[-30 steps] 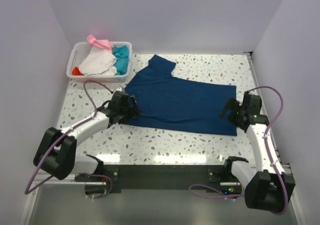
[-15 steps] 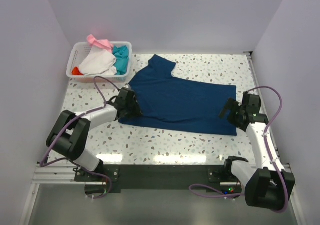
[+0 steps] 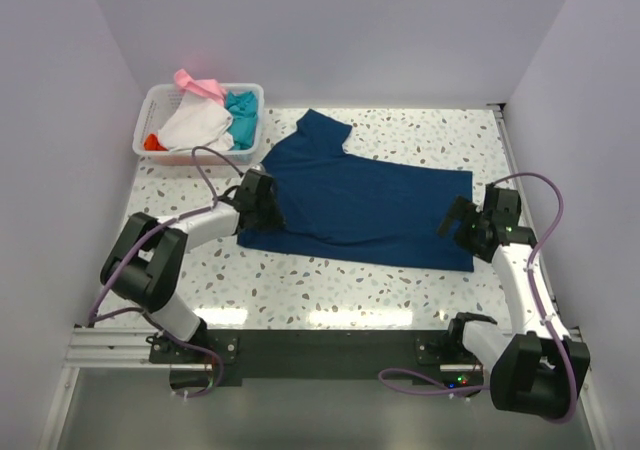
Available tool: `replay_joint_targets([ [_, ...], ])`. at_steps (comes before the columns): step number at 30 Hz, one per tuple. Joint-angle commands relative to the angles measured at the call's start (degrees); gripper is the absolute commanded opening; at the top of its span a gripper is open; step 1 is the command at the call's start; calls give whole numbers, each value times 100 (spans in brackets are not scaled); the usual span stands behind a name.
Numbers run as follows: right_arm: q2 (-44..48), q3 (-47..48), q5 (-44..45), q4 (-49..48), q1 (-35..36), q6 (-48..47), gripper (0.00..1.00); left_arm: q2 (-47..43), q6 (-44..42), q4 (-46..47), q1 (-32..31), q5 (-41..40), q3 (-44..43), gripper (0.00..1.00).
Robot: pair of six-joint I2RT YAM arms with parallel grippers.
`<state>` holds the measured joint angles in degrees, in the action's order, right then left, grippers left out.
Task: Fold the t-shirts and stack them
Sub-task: Fold the tshirt
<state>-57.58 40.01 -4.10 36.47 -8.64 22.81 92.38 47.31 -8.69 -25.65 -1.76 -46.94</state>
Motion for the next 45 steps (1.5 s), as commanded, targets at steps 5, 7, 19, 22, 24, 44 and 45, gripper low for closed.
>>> replay_joint_targets([
  [5,-43,121,-100,-17,3,-92,99,201,-161,-71,-28,-184,-535,19],
  [7,-69,130,-91,-17,3,-92,99,280,-196,-63,-28,-167,-614,1],
  [19,-139,95,-267,-61,3,-127,99,886,-416,183,-230,53,-1484,0],
  [22,-148,112,-276,-52,3,-127,99,1141,-459,183,-291,132,-1792,0],
  [24,-174,112,-267,-52,12,-145,99,1265,-477,192,-327,132,-2011,0],
  [44,-359,86,-214,-61,3,-127,99,2416,-872,175,-581,431,-3330,6],
  [45,-368,95,-206,-61,3,-119,99,2434,-899,183,-590,431,-3348,8],
])
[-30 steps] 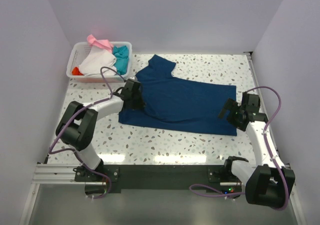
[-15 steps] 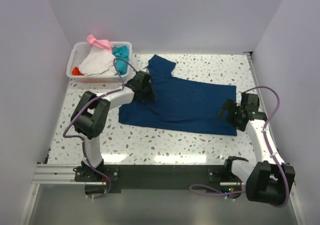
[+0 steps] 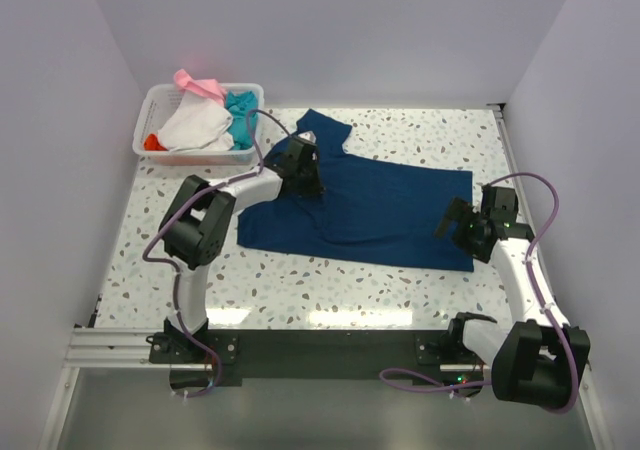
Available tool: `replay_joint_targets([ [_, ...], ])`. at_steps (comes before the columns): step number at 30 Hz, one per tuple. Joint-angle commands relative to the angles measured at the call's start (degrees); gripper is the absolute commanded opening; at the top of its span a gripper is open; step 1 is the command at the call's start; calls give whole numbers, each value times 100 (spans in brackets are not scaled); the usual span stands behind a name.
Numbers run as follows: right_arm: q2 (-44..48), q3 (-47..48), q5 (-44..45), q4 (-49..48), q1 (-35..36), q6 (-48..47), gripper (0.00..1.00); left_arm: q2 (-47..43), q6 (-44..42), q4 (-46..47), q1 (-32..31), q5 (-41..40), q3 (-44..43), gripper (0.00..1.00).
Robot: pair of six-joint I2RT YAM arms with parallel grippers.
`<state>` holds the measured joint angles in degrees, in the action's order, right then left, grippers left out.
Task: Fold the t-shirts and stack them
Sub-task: Fold the tshirt
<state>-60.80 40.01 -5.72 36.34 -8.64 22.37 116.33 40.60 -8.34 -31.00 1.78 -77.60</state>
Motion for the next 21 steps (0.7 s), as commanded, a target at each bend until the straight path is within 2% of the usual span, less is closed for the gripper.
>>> replay_joint_targets([
  [1,-46,95,-35,-48,3,-84,99,65,-245,140,-46,94,-308,10],
  [4,-38,95,-26,-48,3,-75,99,82,-298,78,-64,68,-369,19],
  [6,-46,95,-17,-39,3,-84,99,74,-412,130,-99,138,-396,33],
  [10,-20,95,-35,-65,3,-101,99,-22,-632,104,-151,314,-466,71],
  [11,-11,103,-87,-83,3,-101,99,-93,-676,104,-160,349,-431,93],
  [12,41,69,-279,-161,12,-127,99,-276,-737,104,-160,367,-396,100],
  [15,129,42,-483,-311,99,-233,99,-698,-834,96,-152,149,-133,100],
  [18,138,68,-220,-390,669,-251,99,-1488,-931,148,-152,-159,262,100],
  [19,16,86,-80,-417,1063,-242,99,-1604,-931,131,-143,-317,333,100],
  [21,-151,121,26,-522,1347,-172,99,-1745,-905,-53,-99,-538,500,100],
])
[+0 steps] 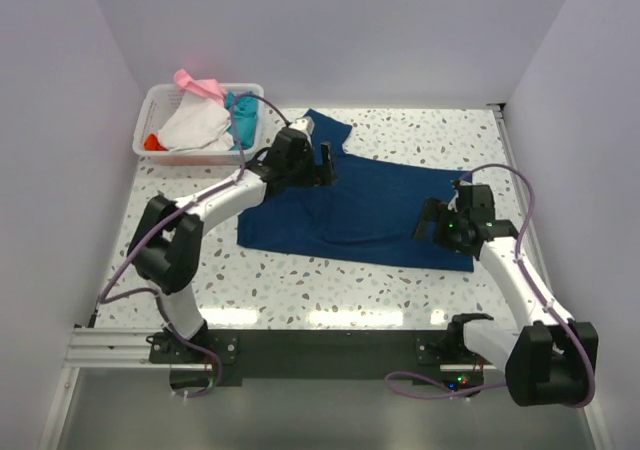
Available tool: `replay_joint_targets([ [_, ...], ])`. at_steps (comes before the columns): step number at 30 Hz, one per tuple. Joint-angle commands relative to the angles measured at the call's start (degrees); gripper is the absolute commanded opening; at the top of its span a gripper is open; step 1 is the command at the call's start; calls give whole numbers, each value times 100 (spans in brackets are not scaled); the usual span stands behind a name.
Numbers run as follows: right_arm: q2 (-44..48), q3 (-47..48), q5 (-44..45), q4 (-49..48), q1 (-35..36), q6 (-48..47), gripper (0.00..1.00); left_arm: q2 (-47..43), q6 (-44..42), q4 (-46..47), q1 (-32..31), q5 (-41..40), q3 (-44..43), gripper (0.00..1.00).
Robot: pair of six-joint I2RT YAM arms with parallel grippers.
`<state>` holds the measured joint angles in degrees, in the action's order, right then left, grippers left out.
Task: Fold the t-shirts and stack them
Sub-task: Fold the tshirt
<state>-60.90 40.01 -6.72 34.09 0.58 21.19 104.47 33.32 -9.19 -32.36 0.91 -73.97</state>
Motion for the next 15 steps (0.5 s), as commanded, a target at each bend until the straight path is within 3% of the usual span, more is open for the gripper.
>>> replay_joint_targets([
  [1,-359,191,145,-349,617,33,99,-620,-159,-21,63,-486,181,100],
  [7,-1326,639,417,-815,1409,315,99,-331,148,-119,449,-179,506,100],
  [15,-2189,509,601,-868,1638,509,99,-259,350,-171,573,-73,1332,100],
])
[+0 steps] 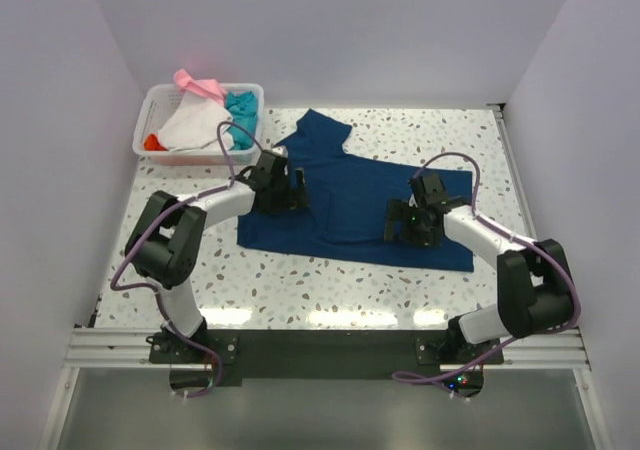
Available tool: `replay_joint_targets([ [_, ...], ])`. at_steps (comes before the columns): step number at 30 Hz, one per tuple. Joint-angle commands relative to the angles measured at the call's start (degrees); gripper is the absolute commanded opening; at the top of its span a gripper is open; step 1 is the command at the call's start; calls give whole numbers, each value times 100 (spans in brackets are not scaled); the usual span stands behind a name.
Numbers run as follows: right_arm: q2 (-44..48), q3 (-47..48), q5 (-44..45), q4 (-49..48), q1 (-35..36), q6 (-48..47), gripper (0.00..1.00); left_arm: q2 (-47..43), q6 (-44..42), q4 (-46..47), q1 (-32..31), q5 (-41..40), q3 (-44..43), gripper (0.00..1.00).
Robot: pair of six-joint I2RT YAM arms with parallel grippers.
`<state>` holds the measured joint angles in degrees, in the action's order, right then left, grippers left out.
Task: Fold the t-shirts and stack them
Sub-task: Fold the tshirt
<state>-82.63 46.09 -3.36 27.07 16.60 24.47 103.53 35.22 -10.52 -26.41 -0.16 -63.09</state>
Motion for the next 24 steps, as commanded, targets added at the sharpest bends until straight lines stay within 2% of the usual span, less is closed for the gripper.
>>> replay_joint_targets([
  [1,-16,-178,300,-167,36,233,99,-210,186,-20,-22,34,358,100],
  [6,71,-582,432,149,28,330,99,-665,485,-29,-13,34,1271,100],
  [11,773,-1083,380,360,36,471,99,-1360,950,-178,-30,-141,2335,100],
  [16,1538,-1549,143,755,54,787,99,-2467,1355,-415,-65,-203,3283,100],
  [21,2619,-1936,-234,1203,106,1287,99,-3294,1645,-906,-224,-317,3610,100],
  [24,3075,-1666,0,1564,107,1272,99,-3741,1707,-1144,-233,-466,3646,100],
])
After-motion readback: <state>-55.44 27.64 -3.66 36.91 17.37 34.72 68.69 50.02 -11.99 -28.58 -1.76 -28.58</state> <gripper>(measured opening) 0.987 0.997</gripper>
